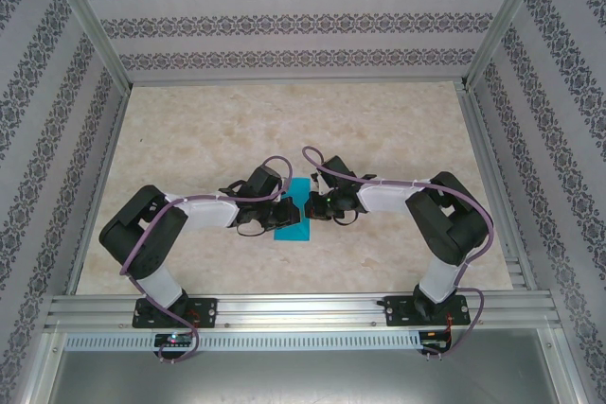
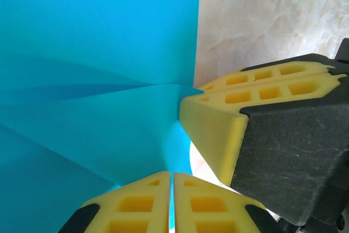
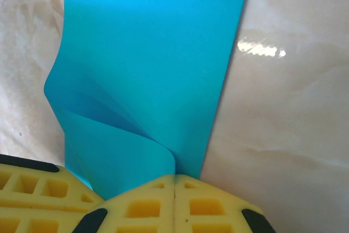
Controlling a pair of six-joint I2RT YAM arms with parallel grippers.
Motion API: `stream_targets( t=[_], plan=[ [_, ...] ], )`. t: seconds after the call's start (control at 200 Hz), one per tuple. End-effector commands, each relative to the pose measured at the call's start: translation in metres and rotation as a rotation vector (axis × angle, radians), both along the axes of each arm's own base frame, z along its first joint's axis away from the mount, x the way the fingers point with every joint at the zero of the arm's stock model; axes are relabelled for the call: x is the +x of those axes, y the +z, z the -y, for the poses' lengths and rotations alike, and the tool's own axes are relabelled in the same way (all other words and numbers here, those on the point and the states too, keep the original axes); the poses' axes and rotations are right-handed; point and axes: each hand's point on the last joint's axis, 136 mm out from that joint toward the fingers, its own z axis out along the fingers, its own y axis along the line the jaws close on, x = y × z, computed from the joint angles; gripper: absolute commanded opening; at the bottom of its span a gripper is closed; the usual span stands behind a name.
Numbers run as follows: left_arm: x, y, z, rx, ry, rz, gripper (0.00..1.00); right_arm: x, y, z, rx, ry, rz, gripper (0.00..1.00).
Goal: Fold a paper plane with a square sheet of paper (pick it up from the middle)
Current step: Fold the triangle a second time at the center of the table.
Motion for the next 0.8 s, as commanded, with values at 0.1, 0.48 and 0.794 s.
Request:
stream_targets(
  t=[0.1, 0.48, 0.794],
  plan=[
    [0.005, 0.022, 0.010, -0.049, -0.025, 0.081, 0.11, 0.010, -0.002, 0.003, -0.025, -0.007, 0.025, 0.05],
    [0.004, 0.012, 0.009, -0.028, -0.023, 0.064, 0.11, 0.010, -0.005, 0.003, -0.033, -0.004, 0.020, 0.05],
    [0.002, -0.003, 0.003, 0.015, -0.017, 0.036, 0.09, 0.009, -0.008, 0.004, -0.040, -0.004, 0.012, 0.05]
  ],
)
